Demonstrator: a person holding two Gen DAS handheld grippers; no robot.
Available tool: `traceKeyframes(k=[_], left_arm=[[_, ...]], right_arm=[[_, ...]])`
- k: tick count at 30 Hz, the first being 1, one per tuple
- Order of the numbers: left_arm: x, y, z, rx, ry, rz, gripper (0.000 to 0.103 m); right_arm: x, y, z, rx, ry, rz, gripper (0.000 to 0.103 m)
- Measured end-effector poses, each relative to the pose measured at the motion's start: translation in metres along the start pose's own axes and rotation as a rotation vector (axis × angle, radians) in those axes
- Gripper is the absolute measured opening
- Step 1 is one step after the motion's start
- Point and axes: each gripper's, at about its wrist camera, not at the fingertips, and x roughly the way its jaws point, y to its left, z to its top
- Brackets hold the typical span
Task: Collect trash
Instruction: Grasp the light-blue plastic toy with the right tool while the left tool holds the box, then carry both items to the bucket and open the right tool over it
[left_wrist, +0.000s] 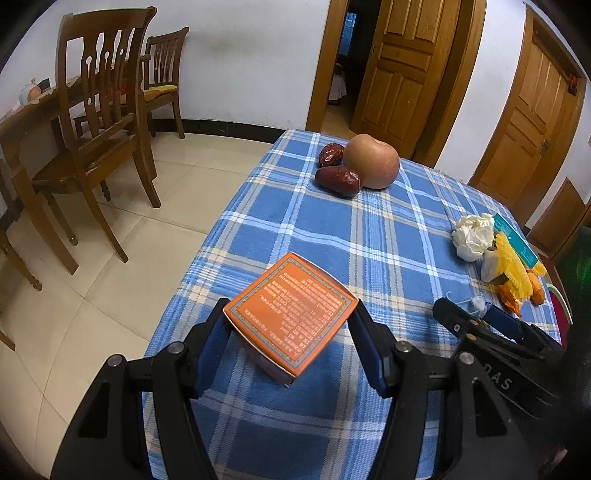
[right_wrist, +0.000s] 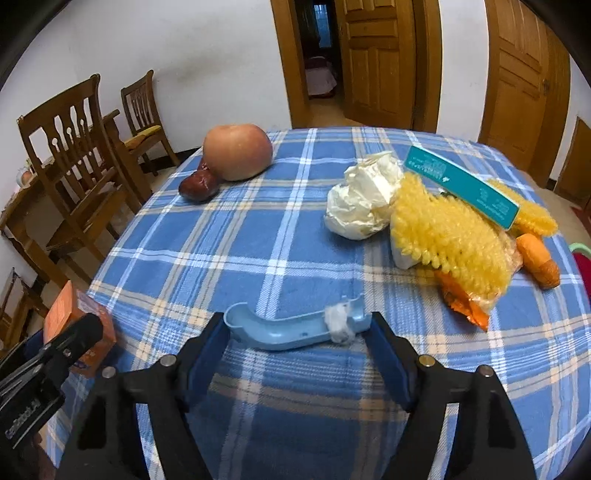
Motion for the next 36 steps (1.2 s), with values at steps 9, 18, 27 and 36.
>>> traceKeyframes(k=[9,18,27,36], left_arm=[[-0.003,-0.008,0.0,0.012,-0.005,-0.008,0.064],[-0.012,-0.024,0.0,0.035,-0.017,-0.033,0.064],[-0.021,-0.046,-0.001,0.073,-0.025,-0.067,0.064],[-0.027,-0.074,-0.002,0.116,-0.026,-0.105,0.064]], right_arm=[[-0.019,-0.012,-0.006,0.036,-0.023,0.034,0.077],[-0.049,-0.028,-0.009,0.068,-0.067,0.055,0.077],[-0.077,-0.053,-0.013,0.117,-0.109,0.038,0.077],[-0.104,-0.085,-0.023,0.156,-0.152,0.001,0.077]])
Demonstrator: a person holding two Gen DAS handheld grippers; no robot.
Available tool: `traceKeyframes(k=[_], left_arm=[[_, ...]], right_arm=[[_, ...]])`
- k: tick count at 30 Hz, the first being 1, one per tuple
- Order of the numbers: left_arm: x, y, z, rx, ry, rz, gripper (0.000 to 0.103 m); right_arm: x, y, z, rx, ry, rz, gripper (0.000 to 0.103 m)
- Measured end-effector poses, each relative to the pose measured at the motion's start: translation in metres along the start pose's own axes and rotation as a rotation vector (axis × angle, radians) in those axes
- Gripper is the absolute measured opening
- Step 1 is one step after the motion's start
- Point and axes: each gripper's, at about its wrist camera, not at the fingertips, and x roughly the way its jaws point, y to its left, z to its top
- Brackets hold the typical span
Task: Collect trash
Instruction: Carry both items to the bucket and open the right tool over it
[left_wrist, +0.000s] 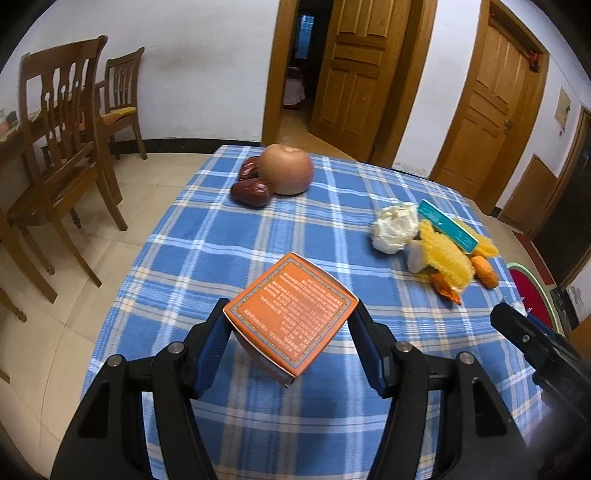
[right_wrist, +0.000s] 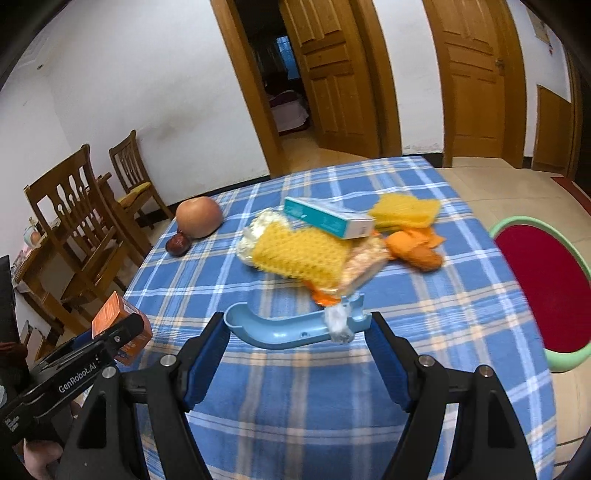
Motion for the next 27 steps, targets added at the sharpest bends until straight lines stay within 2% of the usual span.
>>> traceKeyframes(k=[13,27], left_arm=[[0.001,-0.054,0.001,0.072,0.03,-0.107,0.064],[0.006,-0.137,0.003,0.183,0.072,-0.258,0.064]], right_arm=[[-0.035,-0.058,0.0,0.088,-0.058,-0.08,0.077],[-0.066,-0.132,-0.004,0.197,-0.107,-0.186,0.077]])
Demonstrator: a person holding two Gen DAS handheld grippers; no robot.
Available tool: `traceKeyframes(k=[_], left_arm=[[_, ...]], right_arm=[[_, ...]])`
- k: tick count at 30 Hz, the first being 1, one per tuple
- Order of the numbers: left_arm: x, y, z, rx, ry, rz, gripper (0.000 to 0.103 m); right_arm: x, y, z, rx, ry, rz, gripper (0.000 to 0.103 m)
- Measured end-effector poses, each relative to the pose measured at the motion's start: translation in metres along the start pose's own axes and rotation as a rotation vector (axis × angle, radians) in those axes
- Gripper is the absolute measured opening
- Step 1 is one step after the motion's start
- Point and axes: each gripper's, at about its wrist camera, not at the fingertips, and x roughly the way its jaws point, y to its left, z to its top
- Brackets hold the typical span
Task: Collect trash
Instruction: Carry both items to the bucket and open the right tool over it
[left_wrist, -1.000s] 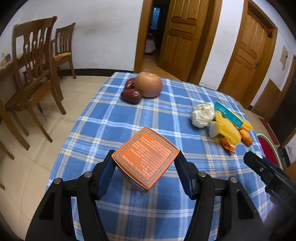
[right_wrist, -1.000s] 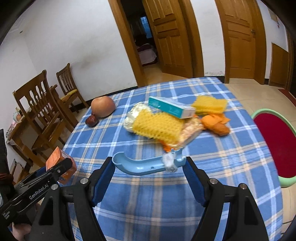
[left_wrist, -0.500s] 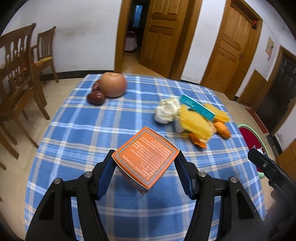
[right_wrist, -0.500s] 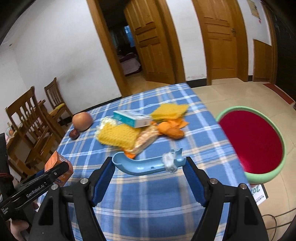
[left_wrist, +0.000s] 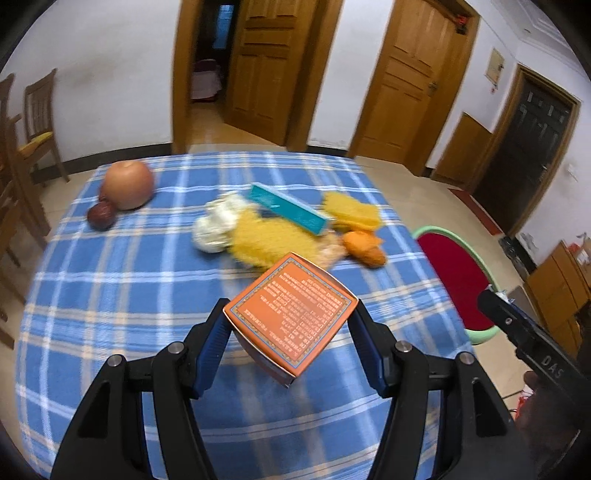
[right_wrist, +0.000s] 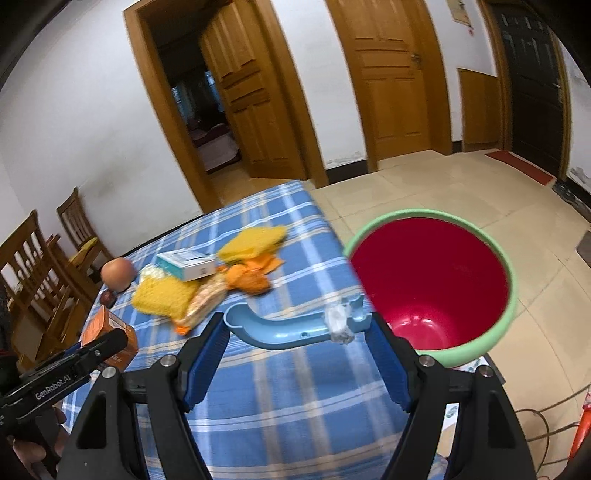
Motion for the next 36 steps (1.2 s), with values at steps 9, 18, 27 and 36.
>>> traceKeyframes(k=[9,18,27,36], left_arm=[[0.023,-0.046,0.015,0.065,0.031,-0.081,0.064],[0.045,-0.083,0.023,0.113,0.058,-0.123,0.064],[0.064,-0.107,0.029,0.141,0.079,-0.139,0.064],[0.083,-0.125,0.029,0.161,0.109,-0.146,0.064]], right_arm=[[-0.008,-0.05,0.006,0.07,-0.024,-0.072,0.077],[-0.006,-0.095,0.017,0.119,-0.038,-0.13,0.077],[0.008,-0.121,0.021,0.149,-0.021,-0.16,0.077],[0.025,-0.142,0.018,0.178,0.002,-0.171,0.078]])
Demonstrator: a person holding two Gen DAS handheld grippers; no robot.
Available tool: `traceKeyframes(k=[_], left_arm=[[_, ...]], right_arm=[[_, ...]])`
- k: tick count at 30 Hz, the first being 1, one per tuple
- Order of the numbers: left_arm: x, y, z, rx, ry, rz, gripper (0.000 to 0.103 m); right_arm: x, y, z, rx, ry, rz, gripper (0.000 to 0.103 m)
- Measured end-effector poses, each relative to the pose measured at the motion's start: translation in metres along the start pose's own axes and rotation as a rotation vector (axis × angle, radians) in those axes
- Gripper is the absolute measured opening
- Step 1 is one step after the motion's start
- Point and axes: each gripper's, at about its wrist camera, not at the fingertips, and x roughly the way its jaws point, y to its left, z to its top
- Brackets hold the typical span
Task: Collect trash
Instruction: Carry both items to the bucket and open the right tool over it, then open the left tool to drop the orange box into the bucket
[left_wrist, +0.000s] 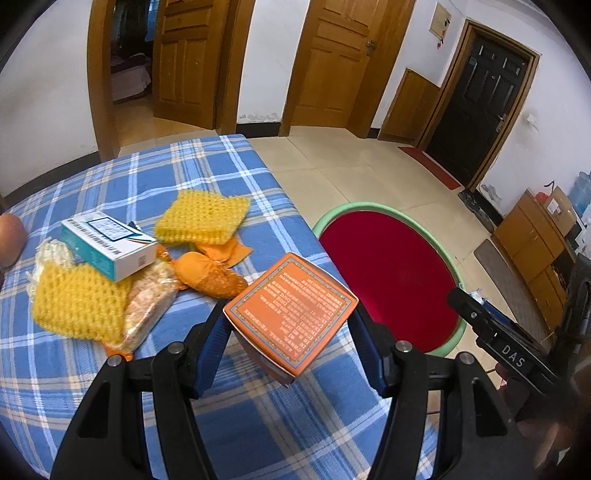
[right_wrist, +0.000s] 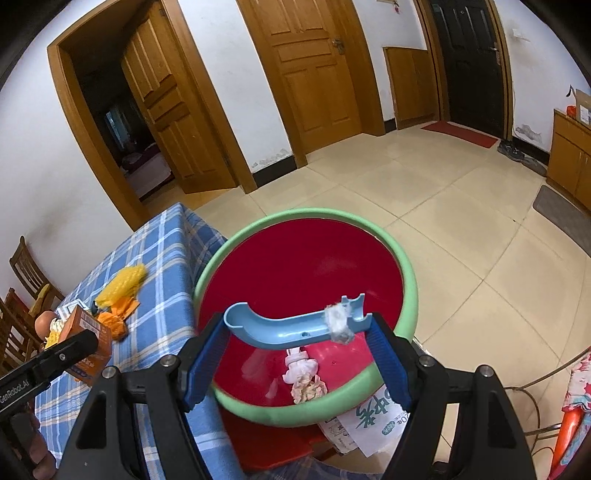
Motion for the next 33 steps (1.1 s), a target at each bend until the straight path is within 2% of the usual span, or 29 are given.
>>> traceKeyframes(k=[3,5,25,33], left_arm=[[0.005,-0.003,0.001,0.003,0.008,-0.006,0.064],[0.008,-0.006,0.002,0.009,0.01,-0.008,0.064],[0.027,-0.051,0.011,0.093,0.013,-0.035,0.064],[0.053,-0.083,0.016,0.152,0.032,-0.088,0.064]], right_arm=[[0.003,-0.005,0.001,0.009,0.006,-0.002,0.08],[0.004,-0.008,0.001,0.018,0.006,0.001,0.087],[-0.025,-0.04,0.006,0.046,-0.034,-0.038,0.088],[-0.034,-0.062,0.002,0.084,-0.05,-0.064,0.089]])
